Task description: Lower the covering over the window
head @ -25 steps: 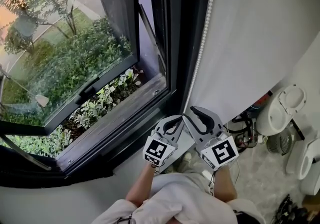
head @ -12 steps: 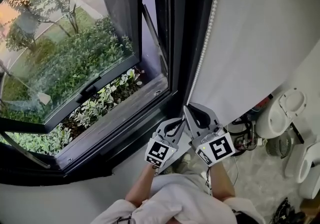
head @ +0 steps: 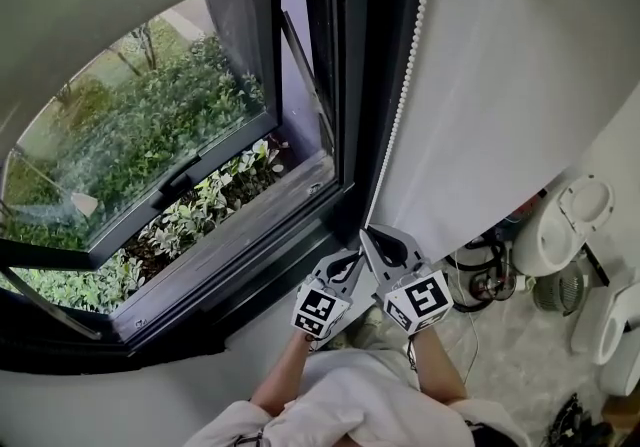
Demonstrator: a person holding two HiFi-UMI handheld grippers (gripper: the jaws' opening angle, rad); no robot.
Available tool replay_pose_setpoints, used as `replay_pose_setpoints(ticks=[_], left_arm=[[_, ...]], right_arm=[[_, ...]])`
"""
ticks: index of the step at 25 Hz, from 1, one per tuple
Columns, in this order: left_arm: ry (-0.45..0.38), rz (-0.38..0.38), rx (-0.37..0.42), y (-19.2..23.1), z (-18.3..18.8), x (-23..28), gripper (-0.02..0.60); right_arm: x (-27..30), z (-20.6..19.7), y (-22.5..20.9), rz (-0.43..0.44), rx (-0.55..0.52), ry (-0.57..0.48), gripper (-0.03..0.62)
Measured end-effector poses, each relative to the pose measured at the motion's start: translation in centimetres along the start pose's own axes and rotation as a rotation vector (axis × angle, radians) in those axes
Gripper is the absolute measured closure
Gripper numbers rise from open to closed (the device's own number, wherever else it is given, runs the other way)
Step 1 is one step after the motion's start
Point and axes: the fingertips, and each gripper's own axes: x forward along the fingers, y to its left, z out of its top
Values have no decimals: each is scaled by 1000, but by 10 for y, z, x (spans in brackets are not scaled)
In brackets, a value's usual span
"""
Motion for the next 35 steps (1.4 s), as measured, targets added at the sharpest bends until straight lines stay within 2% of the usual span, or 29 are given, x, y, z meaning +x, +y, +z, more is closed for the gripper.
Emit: replay_pose_setpoints(ticks=[18, 24, 28, 35], left_arm=[[101, -13, -36, 2, -68, 11, 568], [109, 1, -97, 4, -75, 4, 566], [87, 3, -115, 7, -60, -7, 563], [-35, 12, -93, 17, 7, -30, 529]], right_arm=[[0, -67, 1, -15, 82, 126, 597], [-1, -74, 0, -22, 99, 119, 597], [-1, -74, -3, -25, 95, 119, 597], [-2, -75, -3, -25, 93, 114, 597]])
